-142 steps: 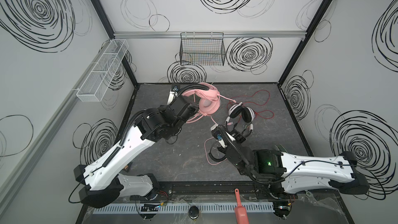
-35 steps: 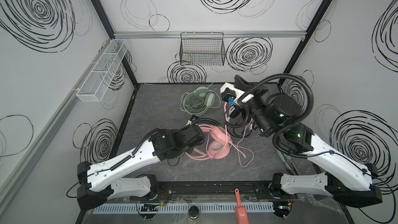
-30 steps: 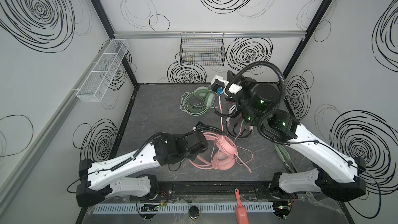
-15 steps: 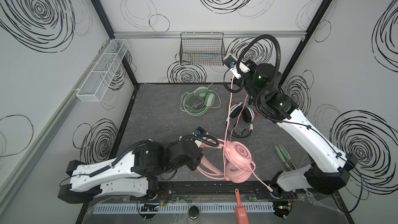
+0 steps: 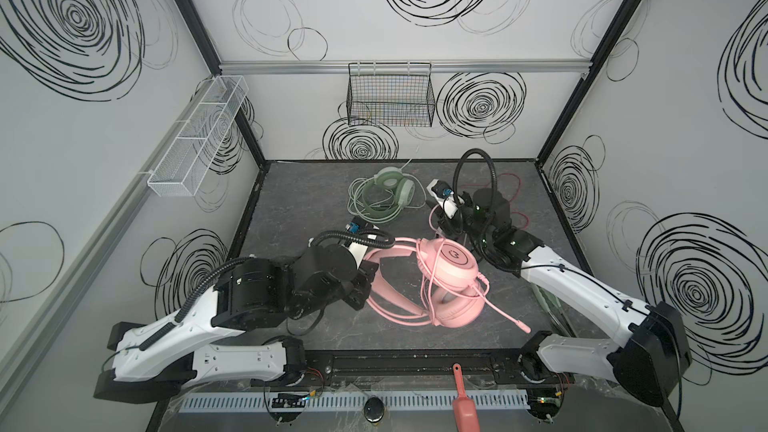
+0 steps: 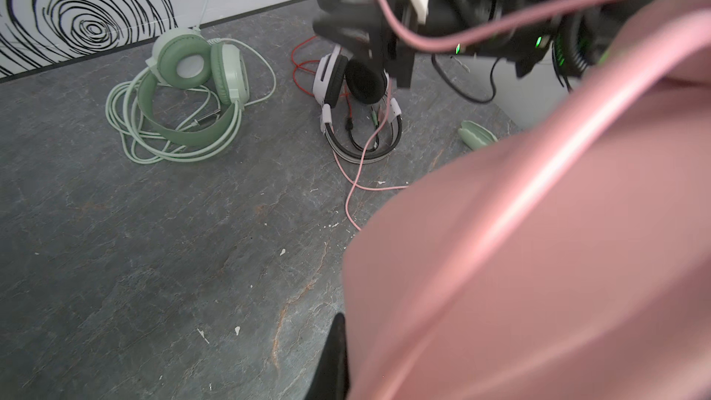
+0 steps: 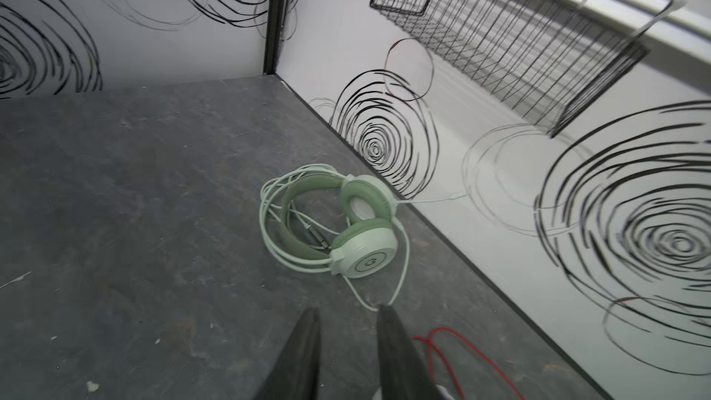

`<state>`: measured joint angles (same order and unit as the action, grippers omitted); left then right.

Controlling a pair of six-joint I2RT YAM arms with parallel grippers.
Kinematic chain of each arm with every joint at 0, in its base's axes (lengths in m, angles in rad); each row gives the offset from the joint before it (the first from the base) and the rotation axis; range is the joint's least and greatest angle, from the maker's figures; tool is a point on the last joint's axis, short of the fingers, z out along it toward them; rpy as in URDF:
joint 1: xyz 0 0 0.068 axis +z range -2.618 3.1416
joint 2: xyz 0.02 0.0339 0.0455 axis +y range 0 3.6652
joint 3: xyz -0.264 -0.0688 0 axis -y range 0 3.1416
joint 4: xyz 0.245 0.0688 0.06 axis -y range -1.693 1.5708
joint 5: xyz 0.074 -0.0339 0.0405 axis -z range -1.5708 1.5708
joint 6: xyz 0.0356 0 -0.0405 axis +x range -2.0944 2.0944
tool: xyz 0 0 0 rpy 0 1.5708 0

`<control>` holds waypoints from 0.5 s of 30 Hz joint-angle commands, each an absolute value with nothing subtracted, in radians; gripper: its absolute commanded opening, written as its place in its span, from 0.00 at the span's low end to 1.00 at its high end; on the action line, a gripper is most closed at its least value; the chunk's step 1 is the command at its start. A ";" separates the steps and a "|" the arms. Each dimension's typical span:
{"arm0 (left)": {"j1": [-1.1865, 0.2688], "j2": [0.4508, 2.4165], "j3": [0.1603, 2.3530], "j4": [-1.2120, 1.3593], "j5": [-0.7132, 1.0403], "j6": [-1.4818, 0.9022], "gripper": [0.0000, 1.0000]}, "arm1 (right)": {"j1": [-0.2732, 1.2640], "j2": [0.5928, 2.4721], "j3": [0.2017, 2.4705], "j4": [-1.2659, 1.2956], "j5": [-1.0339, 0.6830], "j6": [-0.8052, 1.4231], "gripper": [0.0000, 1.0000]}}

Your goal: Wrap the headphones

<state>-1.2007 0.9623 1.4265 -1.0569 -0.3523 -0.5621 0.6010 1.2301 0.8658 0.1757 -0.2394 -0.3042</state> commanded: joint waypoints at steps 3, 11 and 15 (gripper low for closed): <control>-1.045 0.966 1.497 -1.008 -0.225 -0.569 0.00 | 0.590 1.236 0.735 0.469 -0.453 -0.118 0.29; -0.927 0.971 1.444 -0.911 0.038 -0.540 0.00 | 0.590 1.410 0.848 0.356 -0.518 -0.083 0.00; -0.926 0.973 1.414 -0.853 0.111 -0.554 0.00 | 0.590 1.507 0.902 0.319 -0.590 -0.070 0.00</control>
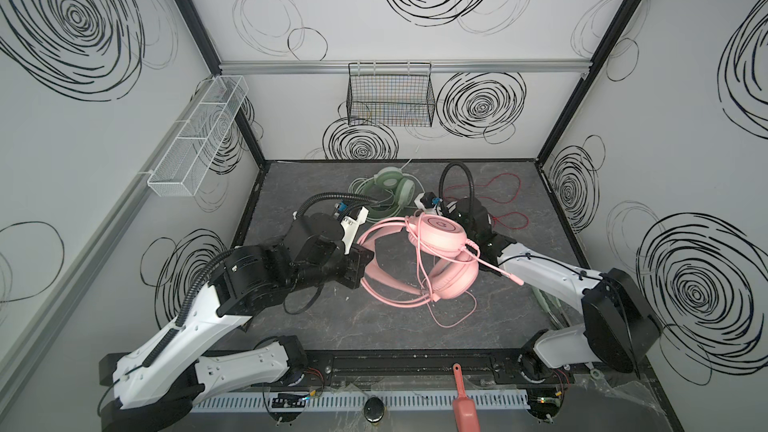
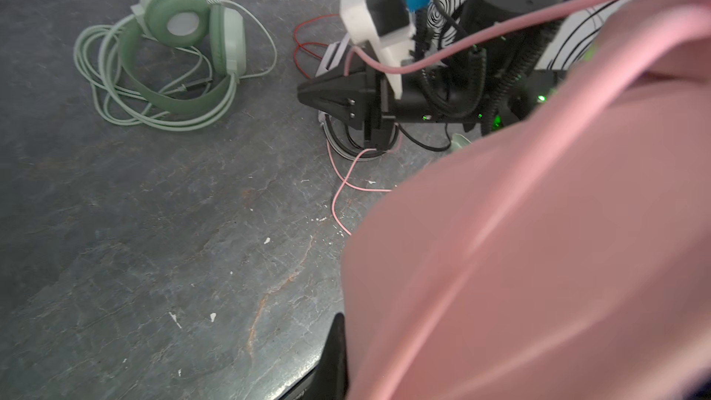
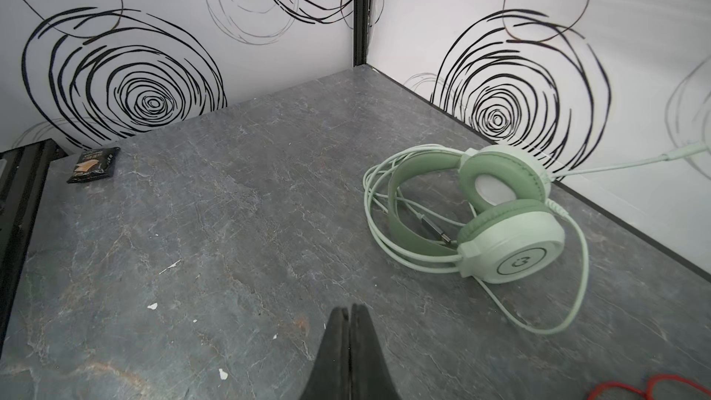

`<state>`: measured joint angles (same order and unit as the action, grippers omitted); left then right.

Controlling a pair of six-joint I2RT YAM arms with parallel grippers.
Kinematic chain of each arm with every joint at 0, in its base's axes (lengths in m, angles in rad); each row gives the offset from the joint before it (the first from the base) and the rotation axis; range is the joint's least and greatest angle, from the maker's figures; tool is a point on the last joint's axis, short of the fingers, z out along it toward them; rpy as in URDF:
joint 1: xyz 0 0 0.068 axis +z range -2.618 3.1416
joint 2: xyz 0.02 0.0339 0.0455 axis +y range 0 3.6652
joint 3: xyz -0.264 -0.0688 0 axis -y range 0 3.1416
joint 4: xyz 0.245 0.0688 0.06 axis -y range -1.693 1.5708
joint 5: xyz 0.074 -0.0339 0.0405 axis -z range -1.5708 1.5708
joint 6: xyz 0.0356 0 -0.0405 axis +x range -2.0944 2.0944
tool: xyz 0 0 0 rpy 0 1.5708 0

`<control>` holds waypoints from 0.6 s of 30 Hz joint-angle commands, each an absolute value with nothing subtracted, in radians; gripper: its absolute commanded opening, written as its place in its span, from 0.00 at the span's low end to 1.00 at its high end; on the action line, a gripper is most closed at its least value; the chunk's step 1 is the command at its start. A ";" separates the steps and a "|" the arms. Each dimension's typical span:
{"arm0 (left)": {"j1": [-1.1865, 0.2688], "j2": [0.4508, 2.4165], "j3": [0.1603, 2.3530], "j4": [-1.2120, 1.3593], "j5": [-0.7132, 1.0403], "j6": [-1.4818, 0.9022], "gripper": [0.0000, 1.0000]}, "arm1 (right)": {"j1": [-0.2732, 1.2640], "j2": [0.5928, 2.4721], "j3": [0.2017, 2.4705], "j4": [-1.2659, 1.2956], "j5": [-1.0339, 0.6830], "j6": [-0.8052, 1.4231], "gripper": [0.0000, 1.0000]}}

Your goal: Wrap the headphones

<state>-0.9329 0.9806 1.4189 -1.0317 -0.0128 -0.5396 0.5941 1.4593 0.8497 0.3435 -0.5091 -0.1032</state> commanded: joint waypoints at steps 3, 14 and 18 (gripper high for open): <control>-0.925 0.984 1.402 -0.810 0.190 -0.564 0.00 | 0.591 1.584 0.965 0.271 -0.656 -0.055 0.00; -0.928 1.039 1.416 -0.805 0.219 -0.559 0.00 | 0.597 1.586 1.013 0.222 -0.667 -0.090 0.00; -0.951 1.044 1.386 -0.767 0.249 -0.569 0.00 | 0.584 1.590 1.100 0.178 -0.632 -0.123 0.00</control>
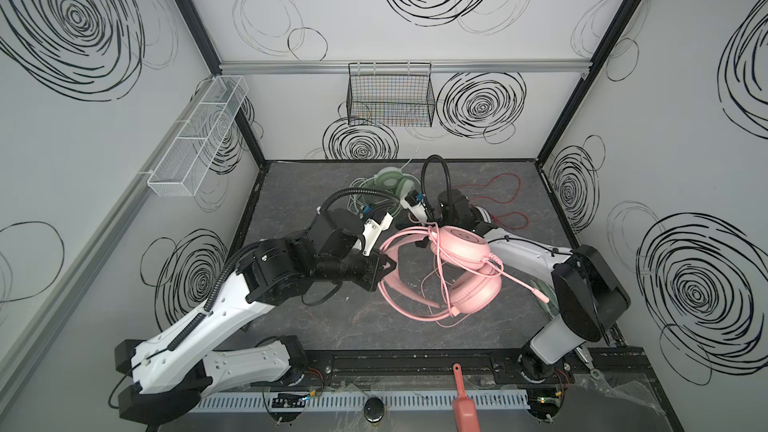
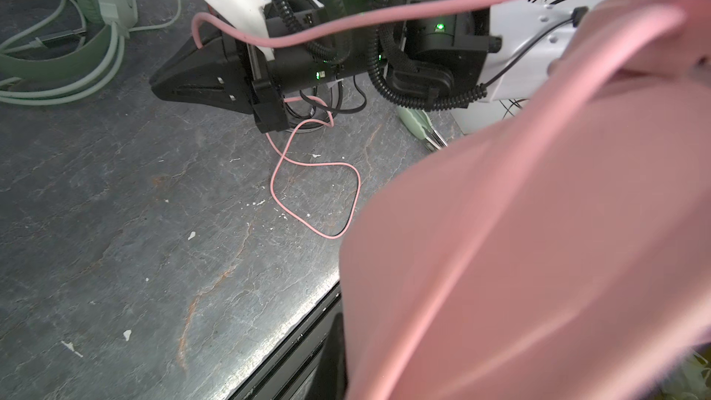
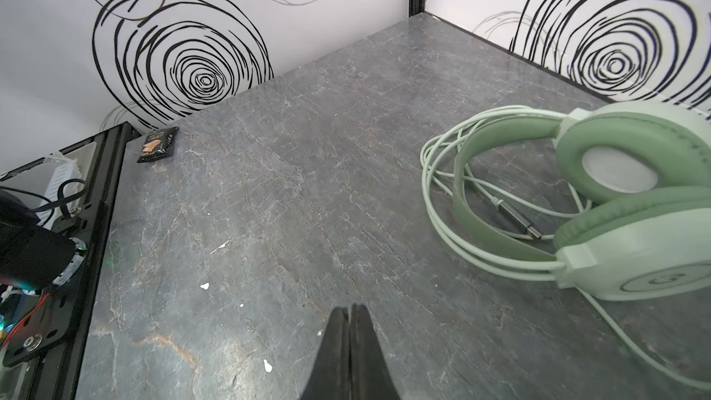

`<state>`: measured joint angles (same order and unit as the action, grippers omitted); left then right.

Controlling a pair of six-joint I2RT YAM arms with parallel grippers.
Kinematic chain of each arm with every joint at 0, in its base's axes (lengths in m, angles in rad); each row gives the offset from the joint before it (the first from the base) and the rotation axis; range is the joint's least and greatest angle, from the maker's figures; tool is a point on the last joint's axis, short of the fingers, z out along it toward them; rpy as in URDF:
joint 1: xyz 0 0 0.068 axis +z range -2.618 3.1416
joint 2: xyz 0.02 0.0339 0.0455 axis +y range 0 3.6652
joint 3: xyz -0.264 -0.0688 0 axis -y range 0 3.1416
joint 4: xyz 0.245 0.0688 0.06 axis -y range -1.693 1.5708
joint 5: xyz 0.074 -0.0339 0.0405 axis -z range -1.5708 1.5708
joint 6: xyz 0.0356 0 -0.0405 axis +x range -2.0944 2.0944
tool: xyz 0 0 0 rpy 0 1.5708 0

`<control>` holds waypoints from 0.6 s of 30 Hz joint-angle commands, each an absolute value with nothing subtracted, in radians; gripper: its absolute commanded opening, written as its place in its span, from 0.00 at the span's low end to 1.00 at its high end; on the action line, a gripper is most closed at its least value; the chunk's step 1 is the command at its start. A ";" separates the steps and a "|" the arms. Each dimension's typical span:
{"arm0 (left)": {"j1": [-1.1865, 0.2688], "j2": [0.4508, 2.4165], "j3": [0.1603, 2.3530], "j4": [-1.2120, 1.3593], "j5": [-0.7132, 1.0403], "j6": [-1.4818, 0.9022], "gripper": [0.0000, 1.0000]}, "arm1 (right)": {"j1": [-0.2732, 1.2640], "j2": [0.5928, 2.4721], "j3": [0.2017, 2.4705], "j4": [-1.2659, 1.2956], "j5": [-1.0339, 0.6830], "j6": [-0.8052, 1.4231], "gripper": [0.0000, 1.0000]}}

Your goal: Wrap the headphones

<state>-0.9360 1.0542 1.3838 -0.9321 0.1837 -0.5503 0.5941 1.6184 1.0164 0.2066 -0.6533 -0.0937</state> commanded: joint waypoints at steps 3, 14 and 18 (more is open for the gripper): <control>-0.988 1.048 1.392 -0.771 0.218 -0.572 0.00 | 0.572 1.637 1.209 0.104 -0.638 -0.145 0.00; -1.045 1.044 1.438 -0.815 0.155 -0.574 0.00 | 0.559 1.747 1.333 0.067 -0.636 -0.119 0.00; -1.047 1.045 1.463 -0.865 0.115 -0.571 0.00 | 0.553 1.711 1.251 0.111 -0.596 -0.108 0.00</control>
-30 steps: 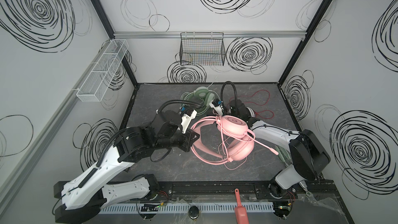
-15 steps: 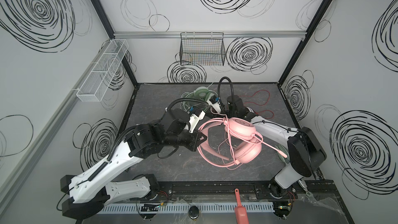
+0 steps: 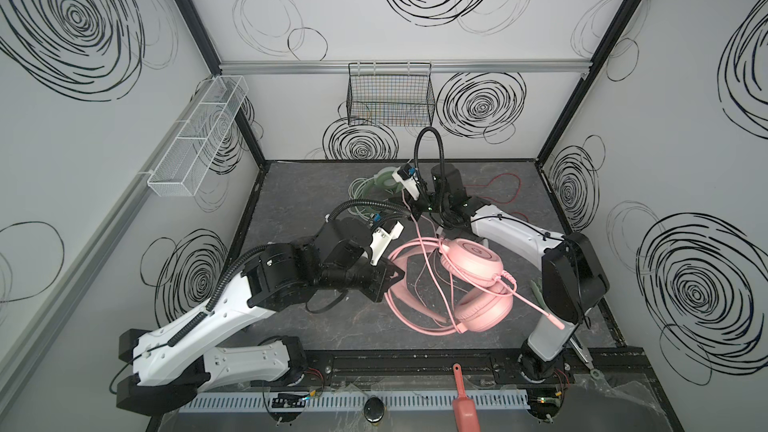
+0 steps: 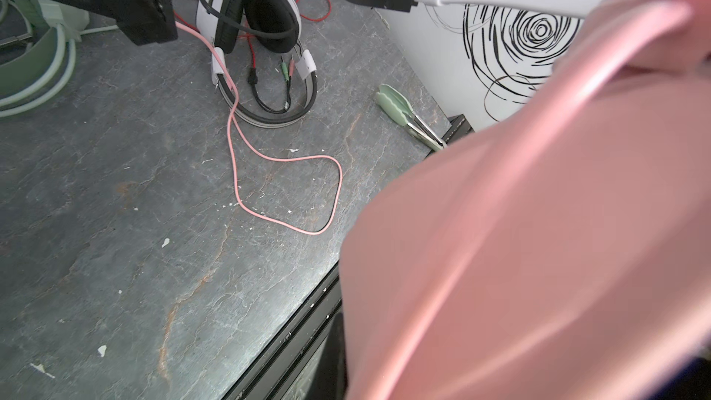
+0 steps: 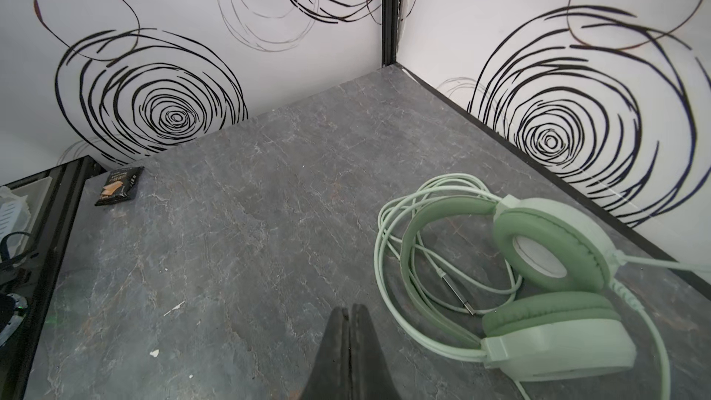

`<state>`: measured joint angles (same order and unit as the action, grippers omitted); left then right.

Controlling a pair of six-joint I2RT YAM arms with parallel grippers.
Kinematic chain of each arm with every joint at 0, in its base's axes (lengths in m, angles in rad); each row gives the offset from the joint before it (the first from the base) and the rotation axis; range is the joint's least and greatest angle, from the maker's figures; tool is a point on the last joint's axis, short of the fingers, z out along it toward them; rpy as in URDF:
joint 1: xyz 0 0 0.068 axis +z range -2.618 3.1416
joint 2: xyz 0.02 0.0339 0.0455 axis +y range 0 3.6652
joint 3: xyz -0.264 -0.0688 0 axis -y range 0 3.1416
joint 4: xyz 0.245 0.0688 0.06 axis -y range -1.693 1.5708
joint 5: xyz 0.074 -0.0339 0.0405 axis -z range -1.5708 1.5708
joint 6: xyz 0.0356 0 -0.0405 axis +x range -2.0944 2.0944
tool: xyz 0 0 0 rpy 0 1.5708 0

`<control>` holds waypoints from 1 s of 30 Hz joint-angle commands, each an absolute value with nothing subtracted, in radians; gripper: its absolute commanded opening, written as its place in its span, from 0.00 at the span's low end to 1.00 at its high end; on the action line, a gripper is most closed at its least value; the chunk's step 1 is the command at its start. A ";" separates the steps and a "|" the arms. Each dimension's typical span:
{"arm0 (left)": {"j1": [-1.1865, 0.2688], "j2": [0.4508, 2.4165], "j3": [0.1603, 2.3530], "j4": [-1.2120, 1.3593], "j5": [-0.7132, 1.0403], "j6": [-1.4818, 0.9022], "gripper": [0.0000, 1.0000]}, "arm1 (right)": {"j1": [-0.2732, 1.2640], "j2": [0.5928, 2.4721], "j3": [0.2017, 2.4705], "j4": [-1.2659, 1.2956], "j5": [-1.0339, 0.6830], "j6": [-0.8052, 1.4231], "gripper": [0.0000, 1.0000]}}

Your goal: Wrap the headphones

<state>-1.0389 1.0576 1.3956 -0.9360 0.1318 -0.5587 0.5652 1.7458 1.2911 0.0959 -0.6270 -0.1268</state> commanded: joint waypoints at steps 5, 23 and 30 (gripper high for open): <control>-1.048 1.055 1.505 -0.956 0.027 -0.563 0.00 | 0.515 1.640 1.136 0.139 -0.488 -0.076 0.00; -1.048 1.018 1.457 -0.977 0.000 -0.569 0.00 | 0.458 1.366 0.904 0.314 -0.180 0.032 0.00; -1.048 1.019 1.453 -0.962 0.018 -0.563 0.00 | 0.452 1.350 0.905 0.323 -0.176 0.032 0.00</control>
<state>-1.0409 1.0401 1.4452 -1.0752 -0.0021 -0.5571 0.4595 1.3613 0.8982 0.2890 -0.1921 0.0120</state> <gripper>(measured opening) 0.081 0.055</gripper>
